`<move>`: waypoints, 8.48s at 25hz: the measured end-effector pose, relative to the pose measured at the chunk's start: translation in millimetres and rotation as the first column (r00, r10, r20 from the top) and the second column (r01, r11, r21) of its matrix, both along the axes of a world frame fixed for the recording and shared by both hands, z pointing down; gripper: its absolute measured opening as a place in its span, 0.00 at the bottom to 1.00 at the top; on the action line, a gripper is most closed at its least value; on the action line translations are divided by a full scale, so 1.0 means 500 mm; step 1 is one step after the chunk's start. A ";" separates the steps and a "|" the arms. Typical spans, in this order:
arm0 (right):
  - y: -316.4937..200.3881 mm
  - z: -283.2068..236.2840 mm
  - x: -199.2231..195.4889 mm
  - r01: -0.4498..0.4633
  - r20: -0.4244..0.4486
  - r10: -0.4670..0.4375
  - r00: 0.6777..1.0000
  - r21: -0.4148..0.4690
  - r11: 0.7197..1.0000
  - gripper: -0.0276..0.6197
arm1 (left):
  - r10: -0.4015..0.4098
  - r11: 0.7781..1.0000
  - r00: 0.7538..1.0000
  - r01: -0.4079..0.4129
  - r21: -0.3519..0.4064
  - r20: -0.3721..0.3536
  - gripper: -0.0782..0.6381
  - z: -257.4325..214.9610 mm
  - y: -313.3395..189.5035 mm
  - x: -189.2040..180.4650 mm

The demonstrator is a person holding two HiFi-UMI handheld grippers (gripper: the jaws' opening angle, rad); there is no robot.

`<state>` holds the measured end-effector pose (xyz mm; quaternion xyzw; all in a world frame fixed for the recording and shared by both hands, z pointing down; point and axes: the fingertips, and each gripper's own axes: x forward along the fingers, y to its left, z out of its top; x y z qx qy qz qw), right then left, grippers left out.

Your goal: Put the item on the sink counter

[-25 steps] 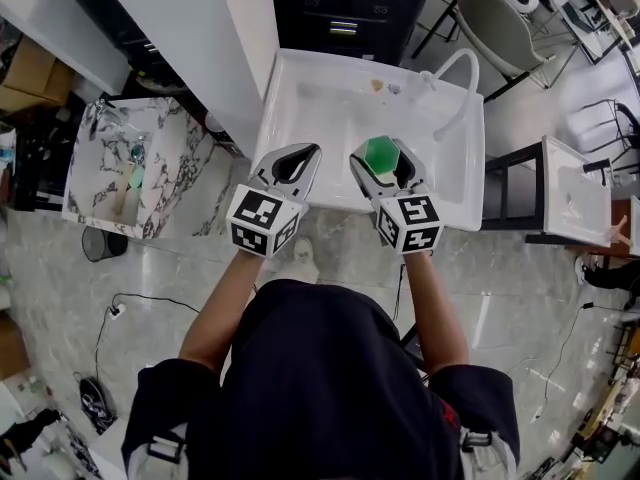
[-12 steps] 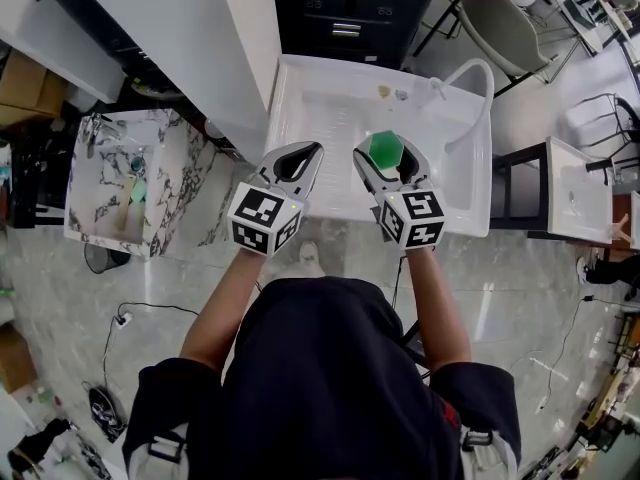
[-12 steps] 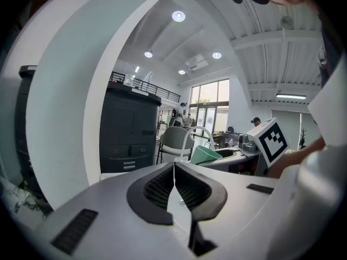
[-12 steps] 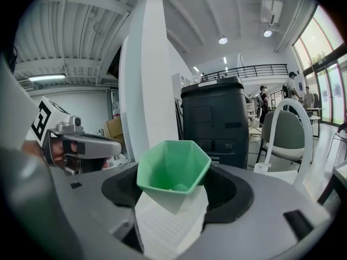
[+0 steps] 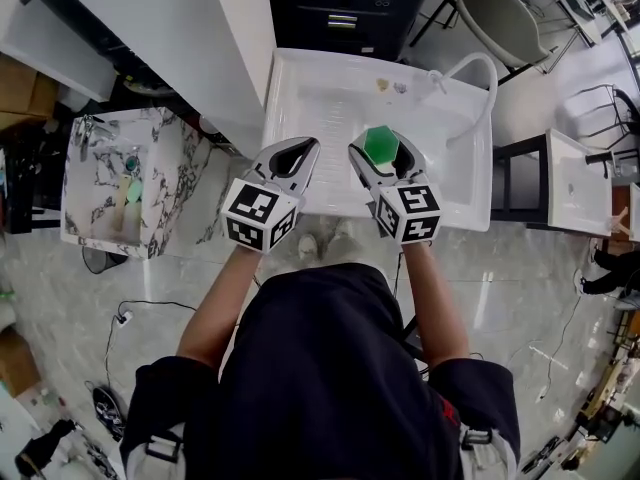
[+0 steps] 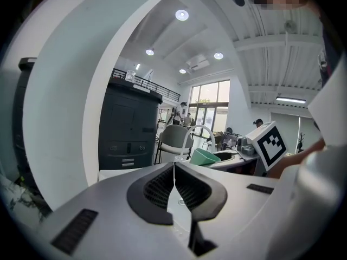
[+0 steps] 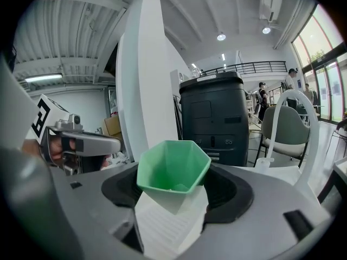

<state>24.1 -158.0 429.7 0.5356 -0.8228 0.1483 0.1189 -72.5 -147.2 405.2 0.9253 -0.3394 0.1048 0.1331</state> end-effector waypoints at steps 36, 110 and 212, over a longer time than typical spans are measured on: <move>-0.238 0.075 0.065 0.105 0.012 -0.104 0.994 -0.061 0.993 0.56 | -0.089 0.993 0.996 0.091 -0.079 0.029 0.13 0.074 -0.211 0.076; -0.520 0.362 0.025 0.152 -0.120 -0.165 0.979 -0.117 0.982 0.56 | -0.200 0.926 0.975 0.221 -0.304 0.100 0.13 0.282 -0.310 0.067; 0.043 -0.017 0.015 0.013 -0.064 -0.010 0.998 0.047 0.999 0.10 | 0.018 0.997 0.998 -0.013 0.076 -0.057 0.13 -0.046 0.030 0.042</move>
